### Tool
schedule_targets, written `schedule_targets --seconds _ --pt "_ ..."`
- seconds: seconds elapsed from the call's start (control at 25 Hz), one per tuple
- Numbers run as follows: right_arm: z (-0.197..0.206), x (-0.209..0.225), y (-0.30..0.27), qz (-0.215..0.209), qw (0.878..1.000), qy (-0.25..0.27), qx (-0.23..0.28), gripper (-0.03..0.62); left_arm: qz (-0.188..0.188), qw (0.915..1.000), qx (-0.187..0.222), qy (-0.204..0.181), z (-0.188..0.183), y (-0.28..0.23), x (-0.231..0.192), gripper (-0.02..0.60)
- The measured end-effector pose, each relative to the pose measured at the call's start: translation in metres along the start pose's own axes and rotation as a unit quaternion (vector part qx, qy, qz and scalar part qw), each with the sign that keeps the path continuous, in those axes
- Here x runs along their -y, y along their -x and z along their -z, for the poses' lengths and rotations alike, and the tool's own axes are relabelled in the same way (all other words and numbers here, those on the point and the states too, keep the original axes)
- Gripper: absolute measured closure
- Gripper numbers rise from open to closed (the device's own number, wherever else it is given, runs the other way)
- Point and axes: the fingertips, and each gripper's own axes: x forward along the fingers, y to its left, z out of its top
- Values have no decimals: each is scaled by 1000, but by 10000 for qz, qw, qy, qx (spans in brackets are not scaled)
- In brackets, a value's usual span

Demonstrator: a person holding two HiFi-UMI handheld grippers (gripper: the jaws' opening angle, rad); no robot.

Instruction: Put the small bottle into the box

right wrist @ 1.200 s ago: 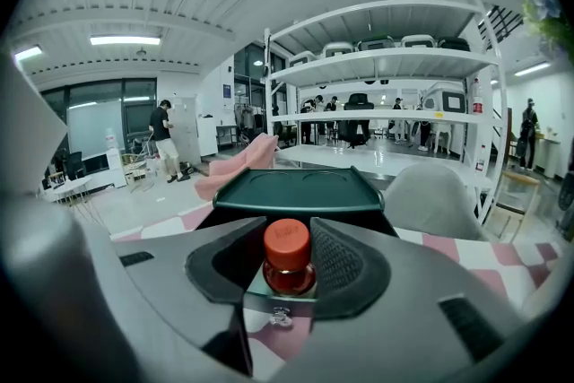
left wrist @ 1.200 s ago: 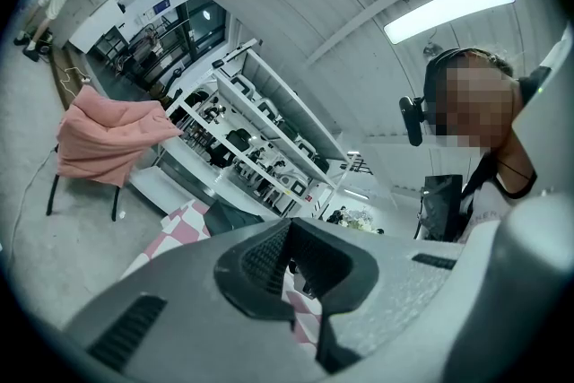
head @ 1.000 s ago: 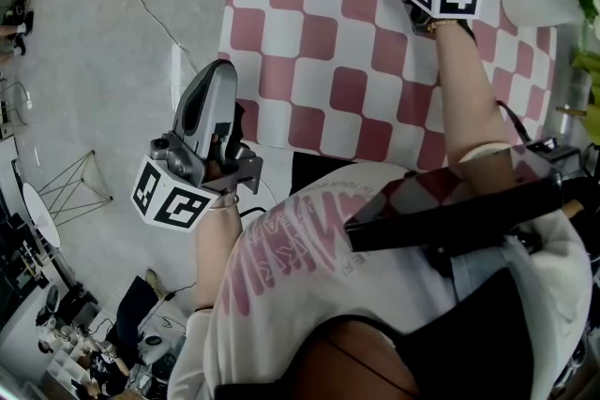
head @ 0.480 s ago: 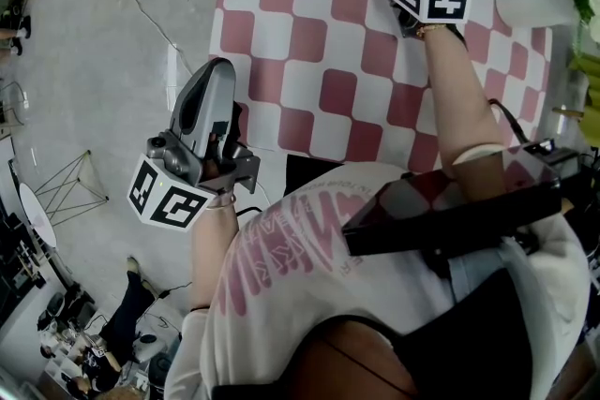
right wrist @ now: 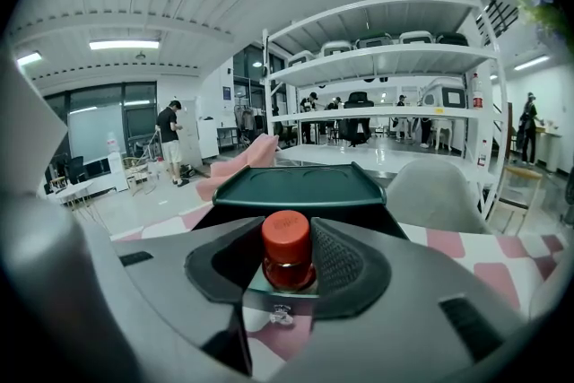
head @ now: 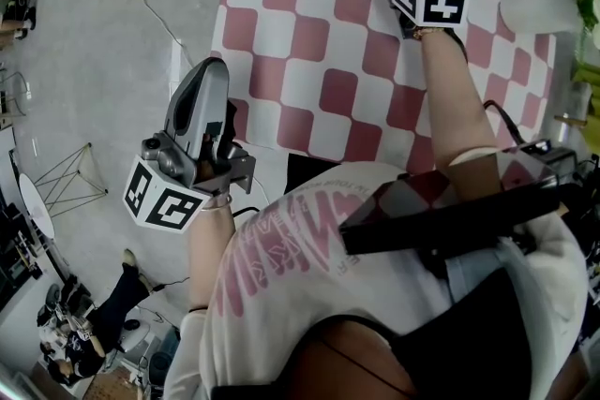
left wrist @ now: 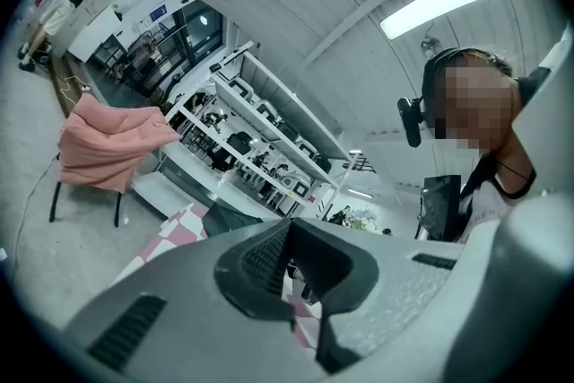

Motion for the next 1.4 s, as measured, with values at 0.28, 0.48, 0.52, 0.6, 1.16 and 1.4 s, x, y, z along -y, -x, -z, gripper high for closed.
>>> schedule_targets --seconds 0.28,0.48,0.52,0.6,1.16,1.4 --pt "0 -1 -2 -148 9999 4 -75 436 -28 10000 -11 1 1 0 1 574" --pt "1 -2 -3 -74 9998 160 -80 436 -44 10000 -12 -2 1 1 2 574" --pt "1 -2 -3 -51 9998 178 -80 436 -49 10000 -8 -1 1 2 3 574" --pt "1 -2 -3 -3 9997 216 -80 436 -56 10000 8 -2 1 3 3 574" --pt "4 4 -12 -73 9999 75 -92 396 -243 9996 129 -75 0 11 -1 574" --pt "3 7 -7 -124 9998 -65 -142 355 -302 9994 135 -124 -1 20 9 574"
